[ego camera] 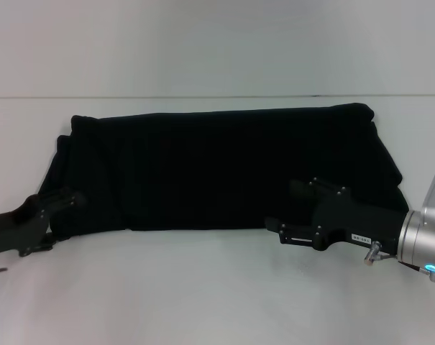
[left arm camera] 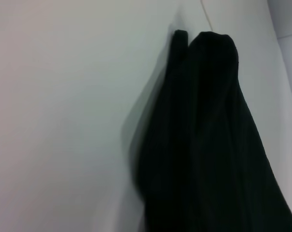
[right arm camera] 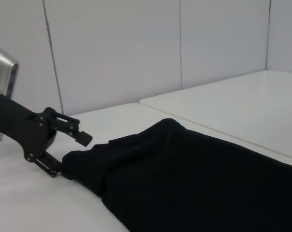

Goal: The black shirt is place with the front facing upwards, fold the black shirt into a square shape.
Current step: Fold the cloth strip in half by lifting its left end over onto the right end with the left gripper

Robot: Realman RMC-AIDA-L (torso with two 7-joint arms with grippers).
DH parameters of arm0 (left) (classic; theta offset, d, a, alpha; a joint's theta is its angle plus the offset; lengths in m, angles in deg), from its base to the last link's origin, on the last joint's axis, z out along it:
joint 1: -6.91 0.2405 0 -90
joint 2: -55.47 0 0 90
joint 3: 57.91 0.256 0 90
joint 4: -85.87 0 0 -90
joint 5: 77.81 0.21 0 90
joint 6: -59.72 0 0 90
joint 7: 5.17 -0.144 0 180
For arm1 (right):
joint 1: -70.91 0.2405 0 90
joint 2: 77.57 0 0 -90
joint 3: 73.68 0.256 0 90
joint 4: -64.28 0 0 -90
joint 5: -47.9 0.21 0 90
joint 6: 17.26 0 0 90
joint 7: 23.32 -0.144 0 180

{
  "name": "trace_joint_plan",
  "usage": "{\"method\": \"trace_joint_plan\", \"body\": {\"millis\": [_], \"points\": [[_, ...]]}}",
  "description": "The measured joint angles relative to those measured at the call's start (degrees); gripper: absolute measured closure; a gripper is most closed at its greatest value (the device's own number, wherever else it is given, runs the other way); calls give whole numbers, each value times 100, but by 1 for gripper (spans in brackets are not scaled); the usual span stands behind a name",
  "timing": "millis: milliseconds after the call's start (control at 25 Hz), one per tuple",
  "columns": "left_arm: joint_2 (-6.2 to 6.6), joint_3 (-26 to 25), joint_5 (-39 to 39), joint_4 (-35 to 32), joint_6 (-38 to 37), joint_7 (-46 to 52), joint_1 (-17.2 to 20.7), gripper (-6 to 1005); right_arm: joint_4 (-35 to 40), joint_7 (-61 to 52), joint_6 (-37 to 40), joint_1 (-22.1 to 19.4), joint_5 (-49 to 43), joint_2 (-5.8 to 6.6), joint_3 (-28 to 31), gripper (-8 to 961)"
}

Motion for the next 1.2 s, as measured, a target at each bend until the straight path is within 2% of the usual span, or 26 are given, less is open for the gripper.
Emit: {"method": "trace_joint_plan", "body": {"millis": [200, 360, 800, 920, 1200], "points": [[-10, 250, -28, -3, 164, 29, -148, 98, -29, 0, 34, 3, 16, 0, 0, 18], [-28, 223, -73, -31, 178, -1, -142, 99, -67, 0, 37, 3, 17, 0, 0, 18], [-65, 319, -43, -98, 188, -8, -116, 315, -89, 0, 41, 2, -5, -1, -48, 18], [-76, 284, -73, -113, 212, -32, -81, 554, -111, 0, 41, 2, -8, 0, -67, 18], [-77, 260, -175, -119, 277, -144, -66, 832, -137, -1, 39, 0, -3, -1, -70, 19]]}}
